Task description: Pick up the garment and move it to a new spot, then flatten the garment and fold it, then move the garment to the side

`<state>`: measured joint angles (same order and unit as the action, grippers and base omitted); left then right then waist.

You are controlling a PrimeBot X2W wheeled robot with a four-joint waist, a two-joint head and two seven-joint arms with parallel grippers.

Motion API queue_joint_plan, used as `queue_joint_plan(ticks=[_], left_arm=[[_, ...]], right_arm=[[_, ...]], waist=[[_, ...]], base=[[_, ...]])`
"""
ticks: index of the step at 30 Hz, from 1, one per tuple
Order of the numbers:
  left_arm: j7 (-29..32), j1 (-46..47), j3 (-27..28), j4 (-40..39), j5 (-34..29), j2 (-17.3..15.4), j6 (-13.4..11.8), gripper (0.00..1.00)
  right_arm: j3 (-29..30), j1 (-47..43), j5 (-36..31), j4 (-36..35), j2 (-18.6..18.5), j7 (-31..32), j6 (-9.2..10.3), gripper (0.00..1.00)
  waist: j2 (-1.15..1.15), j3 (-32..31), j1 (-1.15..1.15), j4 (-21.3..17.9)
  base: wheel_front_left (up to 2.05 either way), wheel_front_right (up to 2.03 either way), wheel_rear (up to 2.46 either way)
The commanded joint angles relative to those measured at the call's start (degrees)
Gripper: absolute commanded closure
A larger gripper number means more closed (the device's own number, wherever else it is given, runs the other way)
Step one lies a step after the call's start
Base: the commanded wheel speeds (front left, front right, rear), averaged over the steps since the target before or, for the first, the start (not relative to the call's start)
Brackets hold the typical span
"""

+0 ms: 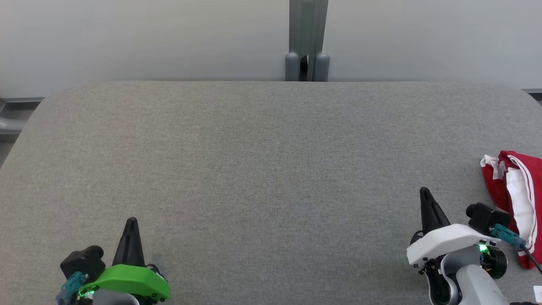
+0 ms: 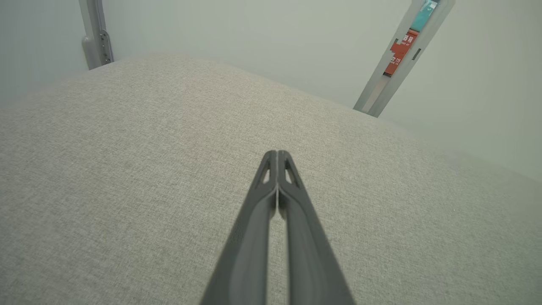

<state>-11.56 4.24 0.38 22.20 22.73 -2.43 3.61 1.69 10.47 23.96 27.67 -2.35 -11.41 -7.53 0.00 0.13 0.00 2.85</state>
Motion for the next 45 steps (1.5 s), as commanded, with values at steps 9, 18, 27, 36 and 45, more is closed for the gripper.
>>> queue_joint_plan(ticks=[9,18,27,36,45], left_arm=[[2.3,1.0,0.9,-2.4,10.2,-0.3,0.8,1.0],[4.4,1.2,1.6,-3.2,18.1,-0.3,1.2,1.0],[6.3,1.4,2.2,-3.9,25.1,-0.4,1.6,1.0],[8.0,1.6,2.8,-4.6,31.4,-0.4,2.0,1.0],[9.5,1.8,3.3,-5.2,37.4,-0.4,2.3,1.0]], right_arm=[[0.6,-0.3,9.9,-3.1,-0.3,2.3,0.01,1.0],[1.2,-0.9,17.6,-4.6,-0.4,4.3,0.02,1.0],[1.7,-1.3,24.6,-5.9,-0.4,6.2,0.02,1.0],[2.1,-1.7,30.8,-7.1,-0.5,7.9,0.03,1.0],[2.6,-2.2,36.6,-8.1,-0.5,9.5,0.02,1.0]], waist=[[0.0,0.0,0.0,-0.2],[0.0,0.0,0.0,-0.5],[0.0,0.0,0.0,-0.7],[0.0,0.0,0.0,-0.9],[0.0,0.0,0.0,-1.1]], base=[[0.0,0.0,0.0],[0.0,0.0,0.0],[0.0,0.0,0.0],[0.0,0.0,0.0],[0.0,0.0,0.0]])
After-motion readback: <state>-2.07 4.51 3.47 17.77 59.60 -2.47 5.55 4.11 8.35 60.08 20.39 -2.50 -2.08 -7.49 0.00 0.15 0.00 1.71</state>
